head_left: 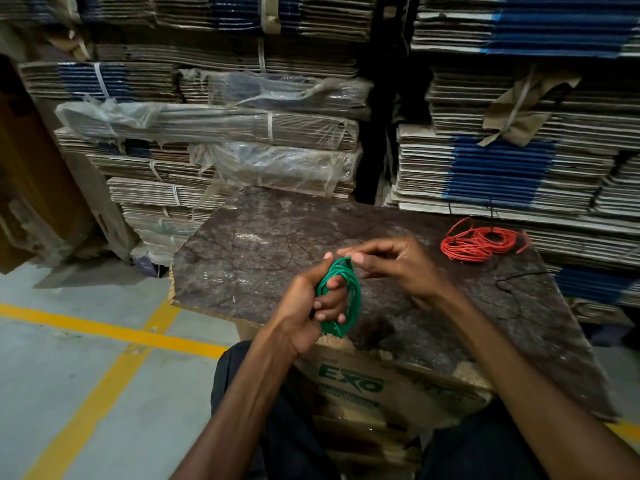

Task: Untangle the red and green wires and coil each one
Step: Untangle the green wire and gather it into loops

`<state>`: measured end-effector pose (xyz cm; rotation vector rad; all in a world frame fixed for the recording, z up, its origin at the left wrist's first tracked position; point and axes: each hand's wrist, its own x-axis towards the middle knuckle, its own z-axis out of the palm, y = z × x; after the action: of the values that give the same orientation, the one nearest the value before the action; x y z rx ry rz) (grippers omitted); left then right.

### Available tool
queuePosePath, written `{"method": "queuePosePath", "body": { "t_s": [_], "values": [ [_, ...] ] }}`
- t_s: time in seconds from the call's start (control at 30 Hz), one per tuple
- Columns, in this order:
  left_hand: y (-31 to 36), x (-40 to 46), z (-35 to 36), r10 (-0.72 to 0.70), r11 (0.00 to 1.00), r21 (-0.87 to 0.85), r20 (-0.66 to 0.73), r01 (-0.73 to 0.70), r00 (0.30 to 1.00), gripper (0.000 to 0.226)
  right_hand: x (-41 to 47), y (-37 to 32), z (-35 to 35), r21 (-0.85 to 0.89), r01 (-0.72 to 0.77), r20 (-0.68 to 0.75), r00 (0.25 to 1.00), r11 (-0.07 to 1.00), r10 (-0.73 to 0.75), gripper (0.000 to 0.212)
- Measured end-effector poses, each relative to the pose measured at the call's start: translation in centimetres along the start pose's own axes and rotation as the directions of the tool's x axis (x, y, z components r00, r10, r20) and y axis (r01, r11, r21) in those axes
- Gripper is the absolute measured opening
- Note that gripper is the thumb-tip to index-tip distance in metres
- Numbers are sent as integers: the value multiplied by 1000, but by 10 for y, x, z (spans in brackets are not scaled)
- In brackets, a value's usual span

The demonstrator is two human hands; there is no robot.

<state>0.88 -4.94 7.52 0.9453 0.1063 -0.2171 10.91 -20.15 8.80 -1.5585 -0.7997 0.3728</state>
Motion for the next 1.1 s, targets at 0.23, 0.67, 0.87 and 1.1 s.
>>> {"method": "queuePosePath", "body": {
  "t_s": [0.23,0.67,0.87,1.1],
  "values": [
    [5,-3,4,-52,981,-174,193,86,980,54,-13,-5,5,149,-178,64,983,973,170,34],
    [-10,9,8,150,985,123,-258,-122,954,48,-35,0,27,191,-30,-250,965,981,78,24],
    [-17,14,9,398,864,446,-318,-234,861,60,-33,8,28,-178,92,-289,947,980,-142,26],
    [-17,18,12,344,914,362,-449,-184,825,57,-38,29,26,-617,232,-92,928,752,-362,49]
  ]
}}
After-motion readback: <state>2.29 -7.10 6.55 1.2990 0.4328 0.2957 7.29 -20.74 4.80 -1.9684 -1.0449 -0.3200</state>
